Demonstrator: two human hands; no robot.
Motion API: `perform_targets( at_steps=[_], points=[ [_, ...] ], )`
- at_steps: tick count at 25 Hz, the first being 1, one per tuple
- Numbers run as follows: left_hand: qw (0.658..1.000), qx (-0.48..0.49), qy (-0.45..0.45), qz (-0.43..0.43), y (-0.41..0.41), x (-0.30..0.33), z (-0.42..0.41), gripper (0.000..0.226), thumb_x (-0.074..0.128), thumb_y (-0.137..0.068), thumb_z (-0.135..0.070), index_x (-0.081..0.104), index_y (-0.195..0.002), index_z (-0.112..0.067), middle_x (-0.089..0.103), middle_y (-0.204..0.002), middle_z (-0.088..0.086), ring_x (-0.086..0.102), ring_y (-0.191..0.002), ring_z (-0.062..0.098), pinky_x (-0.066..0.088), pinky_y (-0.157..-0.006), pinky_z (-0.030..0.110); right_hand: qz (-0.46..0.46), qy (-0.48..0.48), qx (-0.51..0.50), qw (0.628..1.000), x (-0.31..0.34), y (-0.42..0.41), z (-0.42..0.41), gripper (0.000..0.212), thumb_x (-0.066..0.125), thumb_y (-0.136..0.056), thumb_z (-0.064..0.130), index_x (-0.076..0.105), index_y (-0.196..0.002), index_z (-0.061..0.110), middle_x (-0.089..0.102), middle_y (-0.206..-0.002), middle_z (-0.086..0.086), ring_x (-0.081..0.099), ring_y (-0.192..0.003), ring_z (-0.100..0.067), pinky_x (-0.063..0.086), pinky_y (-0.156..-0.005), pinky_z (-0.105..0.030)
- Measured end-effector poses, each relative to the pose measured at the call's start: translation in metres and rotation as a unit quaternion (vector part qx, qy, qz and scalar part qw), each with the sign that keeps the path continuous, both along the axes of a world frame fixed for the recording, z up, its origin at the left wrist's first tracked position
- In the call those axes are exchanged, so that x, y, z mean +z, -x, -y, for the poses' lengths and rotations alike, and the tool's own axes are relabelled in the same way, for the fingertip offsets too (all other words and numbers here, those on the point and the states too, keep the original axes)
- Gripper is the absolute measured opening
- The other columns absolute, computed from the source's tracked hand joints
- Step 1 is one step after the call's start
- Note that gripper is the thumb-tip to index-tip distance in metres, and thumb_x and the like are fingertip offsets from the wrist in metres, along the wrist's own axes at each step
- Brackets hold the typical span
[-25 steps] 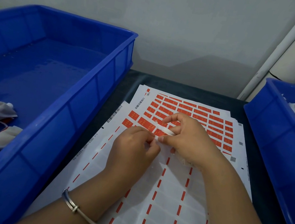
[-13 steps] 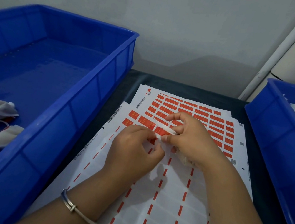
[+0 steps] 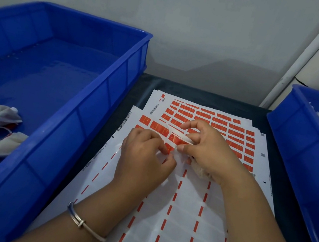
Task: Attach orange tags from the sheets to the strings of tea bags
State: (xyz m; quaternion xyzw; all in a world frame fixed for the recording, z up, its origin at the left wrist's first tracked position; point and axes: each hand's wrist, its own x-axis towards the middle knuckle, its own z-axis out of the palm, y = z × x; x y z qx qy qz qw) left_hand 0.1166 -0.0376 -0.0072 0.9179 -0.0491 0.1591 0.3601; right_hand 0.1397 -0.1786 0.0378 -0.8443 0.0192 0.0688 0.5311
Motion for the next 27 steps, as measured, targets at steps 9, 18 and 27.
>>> perform_targets(
  at_steps=[9,18,27],
  points=[
    [0.998,-0.008,0.028,-0.054,-0.002,0.002,0.001,0.024,0.068,-0.079,-0.041,0.068,-0.095,-0.022,0.058,-0.096,-0.015,0.047,-0.087,0.004,0.046,-0.09,0.023,0.004,0.052,0.006,0.999,0.001,0.0,-0.003,0.035,0.075,-0.079,0.02,0.048,-0.089,0.04,0.052,-0.082,0.024,0.059,-0.069,-0.003,0.044,-0.046,-0.008],
    [0.995,-0.005,0.051,-0.08,-0.001,0.009,0.002,0.014,0.069,-0.079,-0.038,0.056,-0.081,-0.031,0.048,-0.087,-0.02,0.05,-0.086,0.007,0.047,-0.084,0.021,0.0,0.033,-0.029,0.999,0.005,-0.003,0.011,0.027,0.071,-0.083,0.021,0.052,-0.093,0.038,0.058,-0.076,0.026,0.063,-0.067,0.003,0.042,-0.043,-0.005],
    [0.997,-0.032,0.026,-0.069,0.0,0.01,-0.002,0.015,0.071,-0.077,-0.034,0.057,-0.074,-0.032,0.047,-0.084,-0.022,0.048,-0.089,0.008,0.046,-0.086,0.023,-0.004,0.022,-0.064,0.998,0.0,-0.007,0.013,0.024,0.071,-0.082,0.018,0.056,-0.091,0.035,0.062,-0.092,0.013,0.066,-0.075,-0.005,0.047,-0.045,-0.009]
  ],
)
